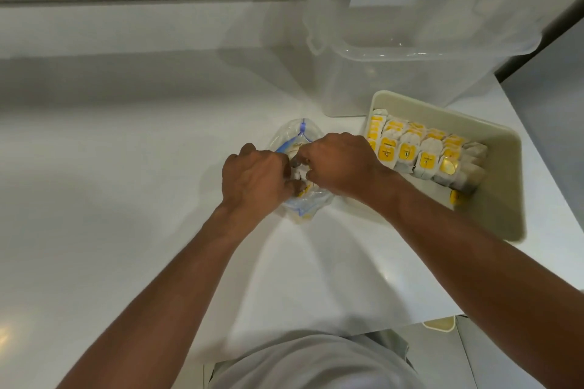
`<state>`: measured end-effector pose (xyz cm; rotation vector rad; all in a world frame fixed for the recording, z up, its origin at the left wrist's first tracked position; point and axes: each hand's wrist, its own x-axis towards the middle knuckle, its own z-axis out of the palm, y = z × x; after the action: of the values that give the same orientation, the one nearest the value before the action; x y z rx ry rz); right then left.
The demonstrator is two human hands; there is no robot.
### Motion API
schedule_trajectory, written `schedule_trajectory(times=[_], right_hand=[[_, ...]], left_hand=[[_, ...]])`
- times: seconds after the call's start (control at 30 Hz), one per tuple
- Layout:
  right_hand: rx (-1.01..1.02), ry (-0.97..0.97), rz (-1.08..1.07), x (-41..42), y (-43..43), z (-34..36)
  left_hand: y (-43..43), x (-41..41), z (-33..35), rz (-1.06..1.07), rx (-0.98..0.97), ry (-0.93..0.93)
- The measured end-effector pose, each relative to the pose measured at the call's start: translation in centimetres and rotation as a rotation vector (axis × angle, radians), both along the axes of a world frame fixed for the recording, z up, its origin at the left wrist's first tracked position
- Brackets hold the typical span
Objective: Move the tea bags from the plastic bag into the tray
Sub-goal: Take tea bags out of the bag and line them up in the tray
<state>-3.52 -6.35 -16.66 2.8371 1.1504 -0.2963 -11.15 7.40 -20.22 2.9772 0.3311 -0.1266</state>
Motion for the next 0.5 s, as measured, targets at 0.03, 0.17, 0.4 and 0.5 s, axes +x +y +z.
schedule_trajectory(times=[0.03, 0.17, 0.4, 0.5], right_hand=[[-0.012, -0.004, 0.001, 0.1, 0.1, -0.2], [-0.056, -0.019, 0.016, 0.3, 0.3, -1.1], [-0.024, -0.016, -0.036, 0.4, 0.5, -1.3], [0.062, 0.052, -0.134, 0.7, 0.4, -0.5]], left_hand=[[-0.3, 0.2, -0.2, 0.003, 0.006, 0.02], [-0.9, 0.5, -1.1, 0.047, -0.083, 0.023], [0.2, 0.4, -1.0, 0.085, -0.253, 0.003], [0.8, 0.4, 0.0, 0.152, -0.443, 0.007]])
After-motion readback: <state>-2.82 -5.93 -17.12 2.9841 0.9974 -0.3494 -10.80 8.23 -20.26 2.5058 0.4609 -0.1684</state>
